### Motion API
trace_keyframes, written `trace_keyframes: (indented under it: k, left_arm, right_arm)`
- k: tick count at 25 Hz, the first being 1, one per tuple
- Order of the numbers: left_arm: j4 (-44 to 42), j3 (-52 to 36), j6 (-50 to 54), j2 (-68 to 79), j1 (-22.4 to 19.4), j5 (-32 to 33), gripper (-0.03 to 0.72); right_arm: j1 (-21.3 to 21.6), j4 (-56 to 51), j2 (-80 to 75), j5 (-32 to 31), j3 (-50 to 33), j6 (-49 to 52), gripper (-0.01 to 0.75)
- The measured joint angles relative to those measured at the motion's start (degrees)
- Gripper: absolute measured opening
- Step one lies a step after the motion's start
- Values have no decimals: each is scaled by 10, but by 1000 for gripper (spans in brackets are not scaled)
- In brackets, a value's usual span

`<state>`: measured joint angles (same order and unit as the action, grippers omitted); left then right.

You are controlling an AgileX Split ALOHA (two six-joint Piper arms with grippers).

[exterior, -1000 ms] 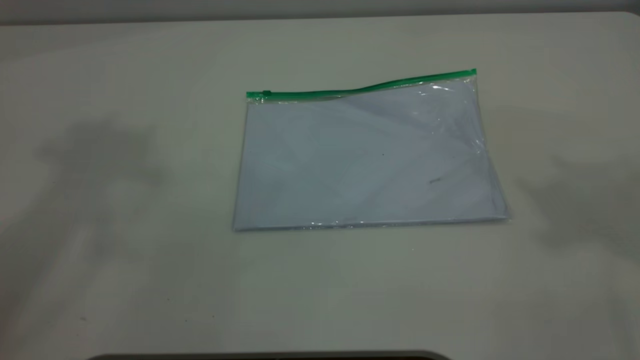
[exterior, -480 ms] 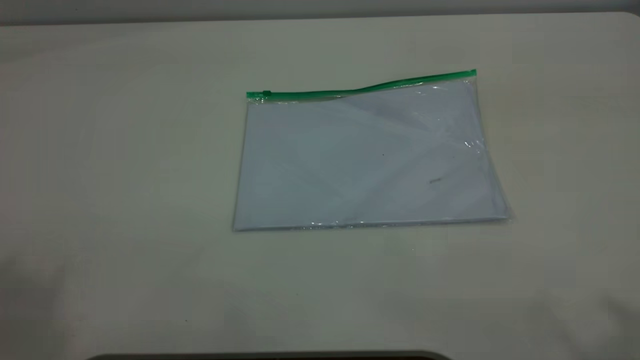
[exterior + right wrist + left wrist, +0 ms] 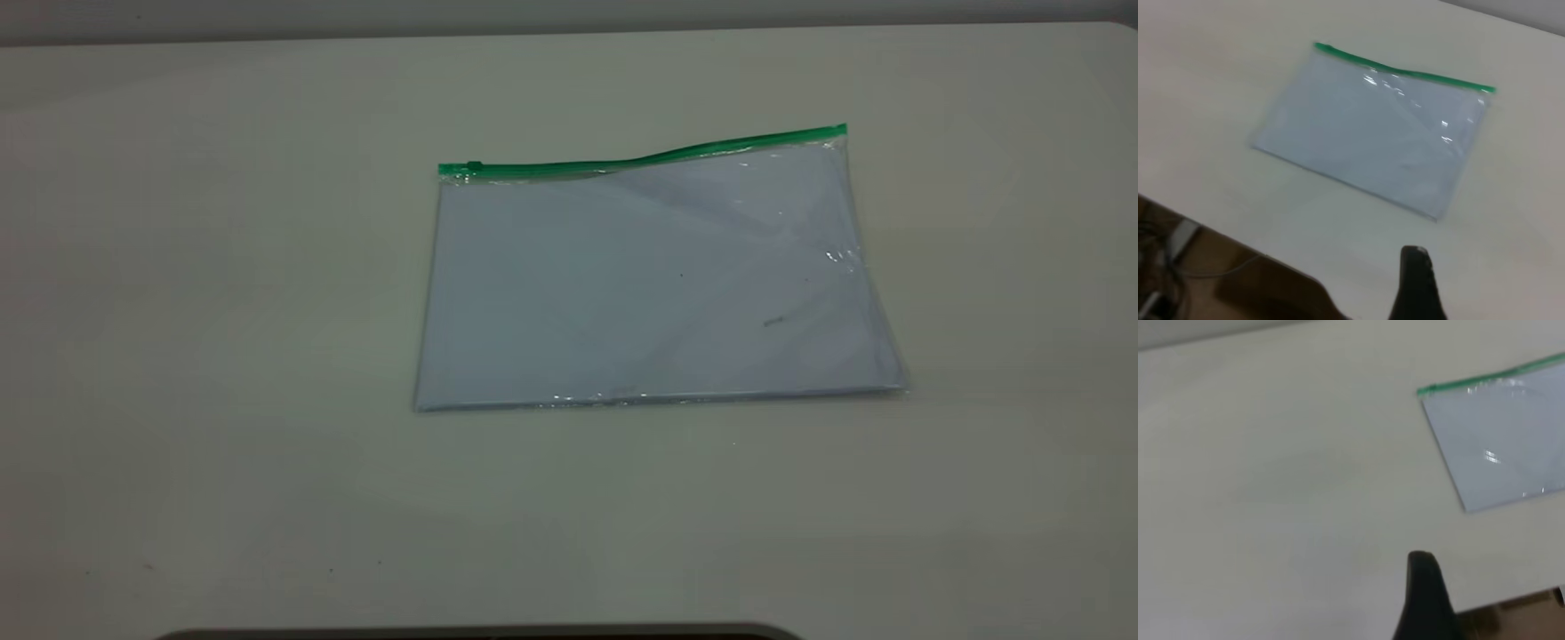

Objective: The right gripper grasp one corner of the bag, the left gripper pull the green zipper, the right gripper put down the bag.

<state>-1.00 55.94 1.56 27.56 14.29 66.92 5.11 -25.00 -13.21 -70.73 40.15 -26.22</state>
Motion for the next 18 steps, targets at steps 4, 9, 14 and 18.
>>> trace_keyframes:
  k: [4, 9, 14, 18]
  left_arm:
    - [0, -69, 6, -66, 0, 0, 580]
    - [-10, -136, 14, -125, 0, 0, 580]
    - [-34, -185, 20, -161, 0, 0, 580]
    - [-36, -210, 21, -175, 0, 0, 580]
  right_arm:
    - [-9, 22, 57, 2, -37, 11, 591]
    - [-40, 55, 83, 16, -75, 23, 591]
    - [-63, 105, 103, 43, -121, 63, 591]
    - [-68, 120, 128, 49, -125, 83, 591]
